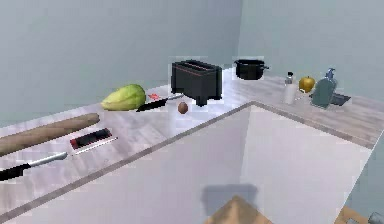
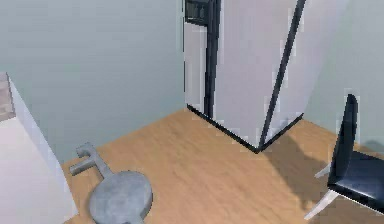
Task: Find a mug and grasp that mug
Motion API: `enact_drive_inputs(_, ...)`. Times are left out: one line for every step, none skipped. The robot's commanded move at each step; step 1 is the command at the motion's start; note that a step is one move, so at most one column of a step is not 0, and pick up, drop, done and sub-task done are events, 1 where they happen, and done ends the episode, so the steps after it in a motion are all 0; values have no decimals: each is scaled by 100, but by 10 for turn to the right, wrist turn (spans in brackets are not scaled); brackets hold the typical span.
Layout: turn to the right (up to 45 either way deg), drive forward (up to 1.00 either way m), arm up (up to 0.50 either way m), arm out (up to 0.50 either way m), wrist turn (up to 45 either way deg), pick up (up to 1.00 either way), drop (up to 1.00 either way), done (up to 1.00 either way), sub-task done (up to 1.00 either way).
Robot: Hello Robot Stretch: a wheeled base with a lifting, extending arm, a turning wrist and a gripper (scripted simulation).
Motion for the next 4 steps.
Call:
enact_drive_inputs(150,0,0,0,0,0,0,0,0)
enact_drive_inputs(0,40,0,0,0,0,0,0,0)
enact_drive_inputs(240,0,0,0,0,0,0,0,0)
enact_drive_inputs(0,35,0,0,0,0,0,0,0)
